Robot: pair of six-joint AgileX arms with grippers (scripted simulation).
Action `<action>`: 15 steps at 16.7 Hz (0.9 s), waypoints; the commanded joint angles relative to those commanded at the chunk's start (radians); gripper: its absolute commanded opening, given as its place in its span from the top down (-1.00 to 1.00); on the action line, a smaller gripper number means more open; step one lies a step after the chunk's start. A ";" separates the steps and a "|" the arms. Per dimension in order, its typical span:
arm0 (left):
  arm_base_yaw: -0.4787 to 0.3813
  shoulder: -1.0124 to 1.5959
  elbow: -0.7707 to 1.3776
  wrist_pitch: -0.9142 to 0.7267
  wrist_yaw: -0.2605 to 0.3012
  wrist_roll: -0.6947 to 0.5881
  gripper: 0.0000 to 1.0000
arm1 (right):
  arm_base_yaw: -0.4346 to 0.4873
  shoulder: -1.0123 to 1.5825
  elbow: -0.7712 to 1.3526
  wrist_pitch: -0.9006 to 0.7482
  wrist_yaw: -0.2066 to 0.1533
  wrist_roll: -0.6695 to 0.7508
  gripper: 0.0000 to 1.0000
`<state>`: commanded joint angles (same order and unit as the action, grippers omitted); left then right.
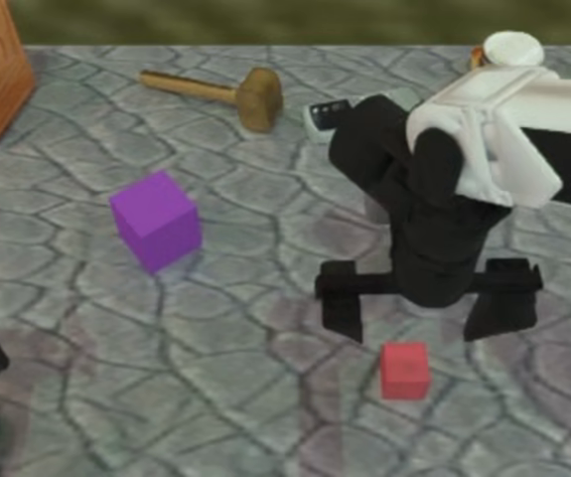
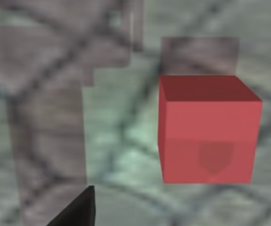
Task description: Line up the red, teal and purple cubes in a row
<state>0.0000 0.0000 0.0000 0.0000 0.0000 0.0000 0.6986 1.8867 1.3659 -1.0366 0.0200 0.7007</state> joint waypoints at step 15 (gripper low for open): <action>0.000 0.000 0.000 0.000 0.000 0.000 -1.00 | -0.145 0.216 0.323 -0.124 -0.010 -0.378 -1.00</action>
<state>0.0000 0.0000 0.0000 0.0000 0.0000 0.0000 0.5539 2.1025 1.6884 -1.1609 0.0100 0.3230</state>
